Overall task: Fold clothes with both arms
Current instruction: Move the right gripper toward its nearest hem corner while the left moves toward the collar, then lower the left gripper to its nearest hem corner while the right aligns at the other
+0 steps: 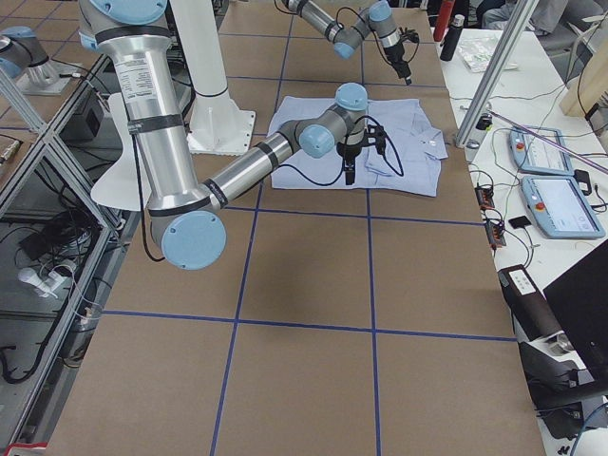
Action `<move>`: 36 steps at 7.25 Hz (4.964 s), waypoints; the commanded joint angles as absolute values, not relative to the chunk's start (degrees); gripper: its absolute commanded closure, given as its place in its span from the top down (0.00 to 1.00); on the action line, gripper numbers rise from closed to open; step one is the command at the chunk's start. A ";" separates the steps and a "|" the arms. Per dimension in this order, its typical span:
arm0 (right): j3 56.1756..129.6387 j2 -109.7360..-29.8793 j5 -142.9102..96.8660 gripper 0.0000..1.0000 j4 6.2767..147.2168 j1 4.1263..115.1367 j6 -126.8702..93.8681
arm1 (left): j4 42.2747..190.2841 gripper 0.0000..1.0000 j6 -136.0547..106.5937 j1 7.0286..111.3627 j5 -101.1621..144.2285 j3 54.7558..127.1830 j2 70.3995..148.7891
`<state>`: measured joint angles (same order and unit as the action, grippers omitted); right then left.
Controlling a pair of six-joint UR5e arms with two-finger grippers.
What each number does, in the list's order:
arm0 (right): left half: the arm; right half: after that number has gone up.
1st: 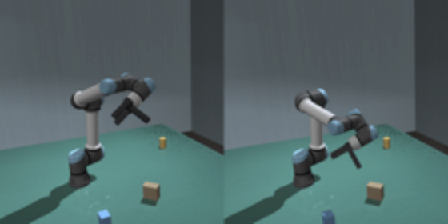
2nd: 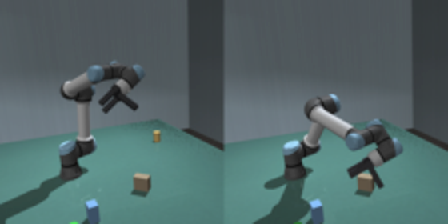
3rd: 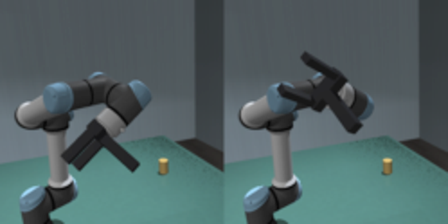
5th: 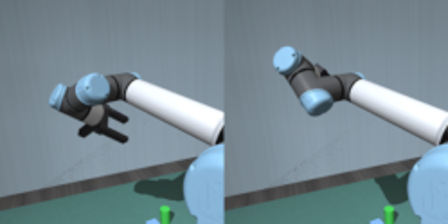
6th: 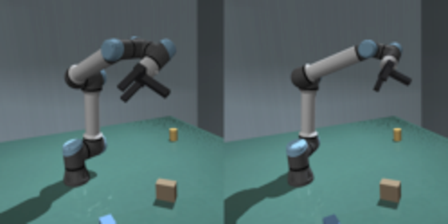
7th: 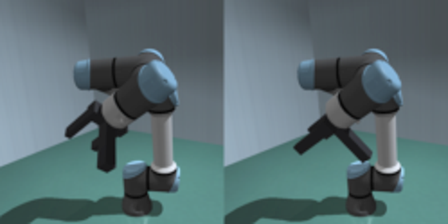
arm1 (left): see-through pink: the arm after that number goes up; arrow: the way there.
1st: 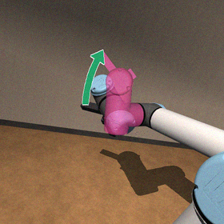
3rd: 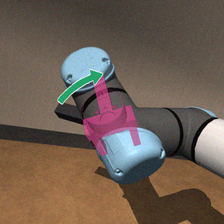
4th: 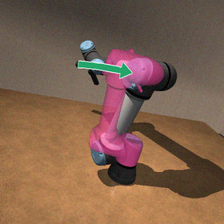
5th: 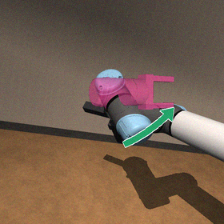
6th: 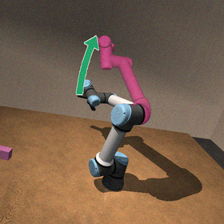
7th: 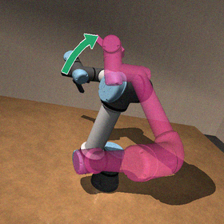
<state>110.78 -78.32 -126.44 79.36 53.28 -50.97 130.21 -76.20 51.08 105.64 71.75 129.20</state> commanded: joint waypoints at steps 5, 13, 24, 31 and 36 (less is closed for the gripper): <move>116.19 -85.43 -109.76 1.00 70.58 25.57 -72.21 | 128.67 0.99 -77.51 49.92 111.71 95.45 113.29; 111.01 -84.02 -109.07 0.90 70.84 22.15 -72.42 | 128.76 0.99 -78.84 48.96 111.27 95.19 113.20; 110.74 -83.94 -110.73 0.58 71.37 21.71 -72.60 | 128.76 0.96 -78.84 49.04 111.27 94.92 113.29; 111.88 -83.50 -111.36 0.00 71.10 21.71 -72.60 | 128.67 0.90 -78.84 49.04 111.36 94.66 113.73; 111.97 -81.74 -111.44 0.00 70.66 24.34 -73.56 | 127.80 0.90 -87.95 40.64 111.27 106.23 103.13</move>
